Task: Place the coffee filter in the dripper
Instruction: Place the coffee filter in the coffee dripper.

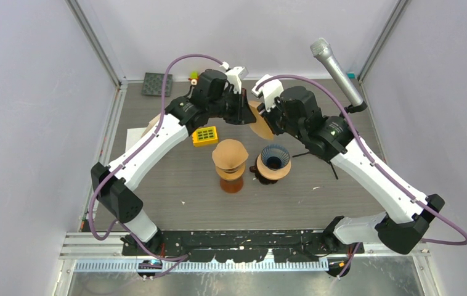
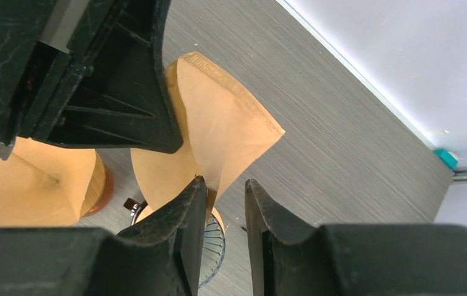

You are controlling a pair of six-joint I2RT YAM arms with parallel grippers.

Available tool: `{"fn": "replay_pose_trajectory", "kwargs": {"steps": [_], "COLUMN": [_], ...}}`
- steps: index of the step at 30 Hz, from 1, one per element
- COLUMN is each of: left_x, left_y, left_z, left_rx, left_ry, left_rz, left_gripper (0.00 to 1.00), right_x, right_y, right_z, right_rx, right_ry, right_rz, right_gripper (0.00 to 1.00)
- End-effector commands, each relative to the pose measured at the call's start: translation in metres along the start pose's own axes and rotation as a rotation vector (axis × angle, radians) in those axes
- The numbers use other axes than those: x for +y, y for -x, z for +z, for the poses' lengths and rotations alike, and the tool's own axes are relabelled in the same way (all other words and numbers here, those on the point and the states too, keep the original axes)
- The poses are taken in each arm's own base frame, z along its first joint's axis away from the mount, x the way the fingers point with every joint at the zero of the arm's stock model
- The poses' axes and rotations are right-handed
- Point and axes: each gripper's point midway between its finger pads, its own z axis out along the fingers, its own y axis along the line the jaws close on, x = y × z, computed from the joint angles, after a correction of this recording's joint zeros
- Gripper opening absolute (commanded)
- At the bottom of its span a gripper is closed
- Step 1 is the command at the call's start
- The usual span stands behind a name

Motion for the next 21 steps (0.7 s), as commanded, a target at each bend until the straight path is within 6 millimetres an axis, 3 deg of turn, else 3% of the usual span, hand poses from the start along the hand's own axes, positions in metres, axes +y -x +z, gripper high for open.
{"fn": "replay_pose_trajectory", "kwargs": {"steps": [1, 10, 21], "left_x": [-0.016, -0.022, -0.026], "left_y": [0.018, 0.018, 0.014], "left_z": [-0.006, -0.007, -0.007], "left_rx": [-0.046, -0.05, -0.04], "left_ry": [-0.056, -0.084, -0.111], "left_rz": [0.01, -0.015, -0.037], "left_gripper": [0.0, 0.0, 0.0], "right_x": [0.01, 0.016, -0.005], "right_y": [0.009, 0.001, -0.007], "right_z": [0.008, 0.026, 0.035], "right_rx": [-0.036, 0.004, 0.03], "right_ry": [0.033, 0.036, -0.103], "right_rz": [0.048, 0.059, 0.021], "right_gripper": [0.36, 0.37, 0.31]}}
